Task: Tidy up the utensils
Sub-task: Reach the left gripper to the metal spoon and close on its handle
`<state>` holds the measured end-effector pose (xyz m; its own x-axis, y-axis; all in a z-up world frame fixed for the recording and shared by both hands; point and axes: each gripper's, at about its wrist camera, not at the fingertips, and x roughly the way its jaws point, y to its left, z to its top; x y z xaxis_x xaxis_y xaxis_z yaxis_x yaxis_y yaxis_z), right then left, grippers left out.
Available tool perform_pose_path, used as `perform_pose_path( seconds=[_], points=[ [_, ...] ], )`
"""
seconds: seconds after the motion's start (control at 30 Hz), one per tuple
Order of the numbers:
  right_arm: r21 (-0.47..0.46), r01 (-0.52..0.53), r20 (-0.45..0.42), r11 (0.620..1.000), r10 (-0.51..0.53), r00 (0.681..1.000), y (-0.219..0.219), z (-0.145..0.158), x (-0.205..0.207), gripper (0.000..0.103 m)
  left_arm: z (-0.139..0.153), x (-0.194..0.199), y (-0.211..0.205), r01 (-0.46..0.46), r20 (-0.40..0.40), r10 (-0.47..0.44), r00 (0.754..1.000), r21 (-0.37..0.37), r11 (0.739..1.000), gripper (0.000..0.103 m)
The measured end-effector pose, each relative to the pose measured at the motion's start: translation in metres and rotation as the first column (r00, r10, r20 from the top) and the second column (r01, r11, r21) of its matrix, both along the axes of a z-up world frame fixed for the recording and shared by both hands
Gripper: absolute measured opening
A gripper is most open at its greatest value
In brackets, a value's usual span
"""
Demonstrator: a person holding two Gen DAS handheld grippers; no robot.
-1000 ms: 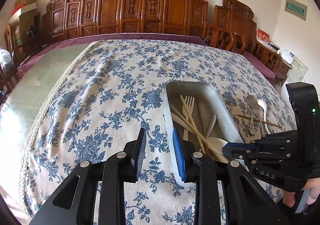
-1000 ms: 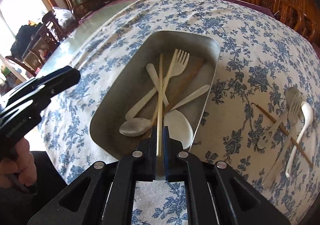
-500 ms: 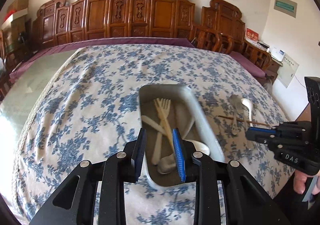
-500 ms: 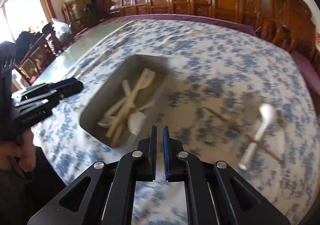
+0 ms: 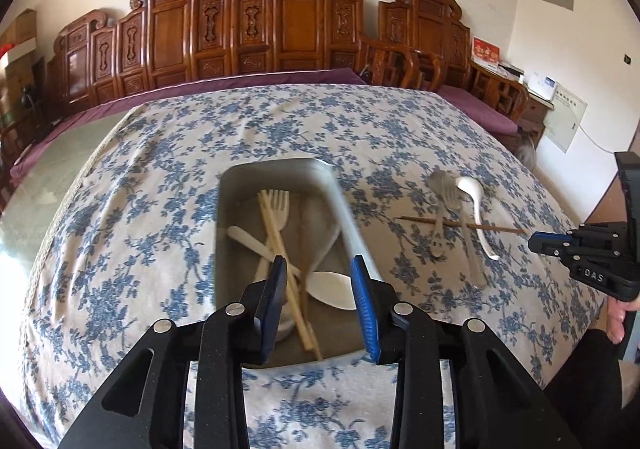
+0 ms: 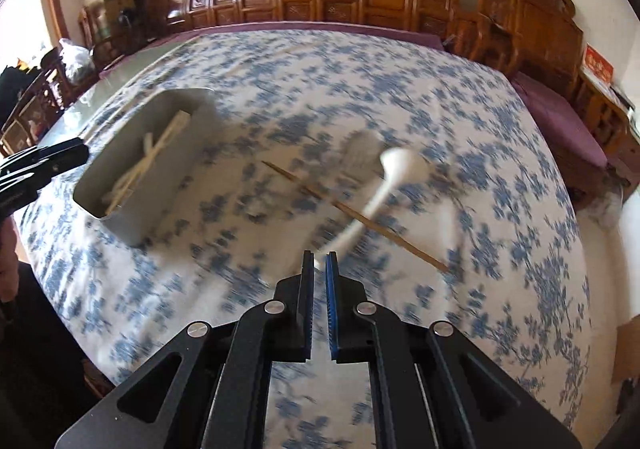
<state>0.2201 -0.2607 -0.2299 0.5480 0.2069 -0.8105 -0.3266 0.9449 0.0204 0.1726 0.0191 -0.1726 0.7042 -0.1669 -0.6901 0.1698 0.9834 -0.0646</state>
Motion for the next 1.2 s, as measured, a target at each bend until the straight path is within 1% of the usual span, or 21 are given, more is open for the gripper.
perform_pose_path(
  seconds=[0.07,0.13,0.2,0.27,0.33,0.43,0.57,0.67,0.83,1.07,1.2],
  points=[
    [0.0,0.018,-0.004,1.0,-0.018,1.0,-0.01,-0.004,0.003,0.015,0.001,-0.002,-0.009,0.015,0.003,-0.015,1.0,-0.002,1.0,0.035],
    [0.006,0.031,-0.01,0.999,-0.031,0.999,-0.016,-0.007,0.005,0.015,0.003,-0.003,-0.018,0.029,0.006,-0.029,1.0,-0.004,1.0,0.036],
    [0.005,0.04,-0.008,0.999,-0.04,0.999,-0.019,-0.009,0.008,0.016,0.003,-0.003,-0.026,0.044,0.006,-0.044,0.999,-0.009,0.999,0.041],
    [0.013,0.047,-0.008,0.999,-0.047,0.999,-0.022,-0.011,0.009,0.016,0.004,-0.003,-0.033,0.056,0.003,-0.056,0.998,-0.009,0.998,0.043],
    [0.021,0.047,-0.009,0.999,-0.046,0.999,-0.023,-0.014,0.01,0.016,0.003,-0.002,-0.042,0.068,-0.001,-0.068,0.998,0.001,0.998,0.044],
    [0.027,0.051,-0.017,0.998,-0.051,0.999,-0.025,-0.02,0.012,0.016,0.001,0.001,-0.052,0.088,-0.014,-0.088,0.996,-0.008,0.996,0.044],
    [0.044,0.057,-0.023,0.997,-0.056,0.998,-0.029,-0.023,0.015,0.016,-0.005,0.01,-0.07,0.124,-0.035,-0.124,0.992,0.014,0.992,0.044],
    [0.054,0.06,-0.025,0.997,-0.059,0.998,-0.034,-0.026,0.02,0.016,-0.008,0.021,-0.084,0.153,-0.049,-0.152,0.987,0.008,0.988,0.044],
    [0.079,0.063,-0.022,0.995,-0.061,0.998,-0.039,-0.027,0.022,0.016,-0.018,0.048,-0.107,0.195,-0.084,-0.193,0.978,0.019,0.981,0.044],
    [0.087,0.056,-0.009,0.995,-0.055,0.998,-0.048,-0.027,0.015,0.016,-0.036,0.084,-0.129,0.228,-0.158,-0.223,0.962,0.017,0.973,0.044],
    [0.106,0.064,-0.012,0.992,-0.063,0.998,-0.055,-0.03,0.013,0.016,-0.046,0.096,-0.137,0.232,-0.192,-0.224,0.955,0.016,0.973,0.043]
  ],
)
